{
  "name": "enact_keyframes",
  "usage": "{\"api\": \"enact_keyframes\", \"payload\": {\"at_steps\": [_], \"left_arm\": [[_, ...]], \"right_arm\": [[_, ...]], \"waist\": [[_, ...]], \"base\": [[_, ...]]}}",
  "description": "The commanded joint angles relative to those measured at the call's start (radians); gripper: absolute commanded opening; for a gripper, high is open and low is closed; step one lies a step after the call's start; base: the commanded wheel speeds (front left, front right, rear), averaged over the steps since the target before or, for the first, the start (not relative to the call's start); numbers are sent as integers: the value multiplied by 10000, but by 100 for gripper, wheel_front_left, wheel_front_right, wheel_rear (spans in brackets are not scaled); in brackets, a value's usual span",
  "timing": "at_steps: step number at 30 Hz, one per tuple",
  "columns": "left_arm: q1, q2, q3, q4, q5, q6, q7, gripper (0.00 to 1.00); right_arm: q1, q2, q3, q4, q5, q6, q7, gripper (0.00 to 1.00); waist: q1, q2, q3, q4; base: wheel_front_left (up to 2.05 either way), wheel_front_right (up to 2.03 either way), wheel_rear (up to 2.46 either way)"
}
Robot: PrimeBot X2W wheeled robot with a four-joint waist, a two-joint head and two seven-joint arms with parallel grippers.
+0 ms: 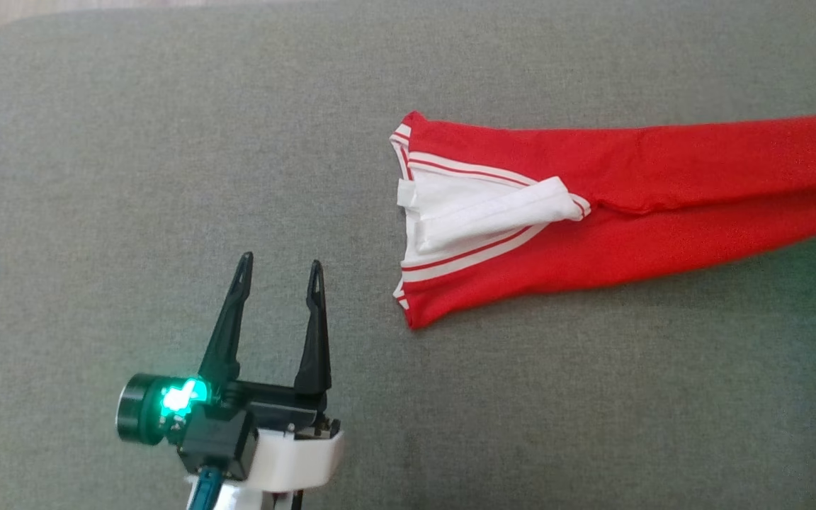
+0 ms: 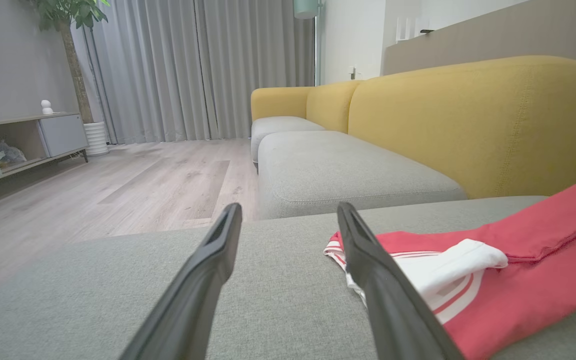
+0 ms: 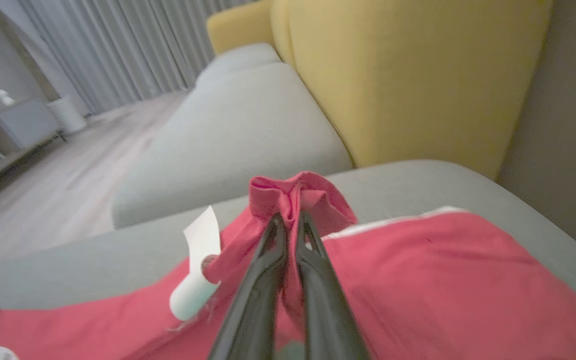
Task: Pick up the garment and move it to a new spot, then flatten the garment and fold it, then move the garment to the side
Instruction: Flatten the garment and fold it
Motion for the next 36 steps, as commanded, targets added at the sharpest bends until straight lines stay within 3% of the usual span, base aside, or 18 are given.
{"api": "enact_keyframes", "payload": {"at_steps": [1,5,12,18,25,26,27,32,36], "left_arm": [[4,-84,406,-258,136,-90,-51,100],[105,-247,493,-166,132,-331,-51,100],[134,-400,562,-84,184,-538,-51,100],[152,-527,576,29,174,-702,-51,100],[100,-614,616,62,146,-750,-51,100],[100,-620,640,51,141,-750,-51,100],[101,-625,659,48,140,-754,-51,100],[114,-645,802,7,94,-714,-51,100],[244,-652,1010,35,-6,-691,-51,100]], "right_arm": [[-199,-112,232,-899,128,65,98,0],[-263,854,1005,-2929,351,65,535,0],[-412,1904,2658,-3956,31,65,1025,0],[-714,2762,4641,-3304,-148,65,1258,0],[-1073,3367,6141,-1743,-58,65,1057,0],[-1128,3436,6304,-1565,-23,65,1016,36],[-1184,3493,6415,-1401,-13,65,932,100],[-1321,3666,6166,-1244,115,65,-238,100],[-1098,3188,5469,-1594,-103,65,-1583,100]], "waist": [[0,0,-115,45],[0,0,-275,290],[0,0,-266,818],[0,0,-244,1221],[0,0,-177,1483],[0,0,-159,1485],[0,0,-151,1482],[0,0,-256,1331],[0,0,-543,1028]], "base": [[0,0,0],[0,0,0],[0,0,0],[0,0,0],[0,0,0],[0,0,0],[0,0,0],[0,0,0],[0,0,0]]}}
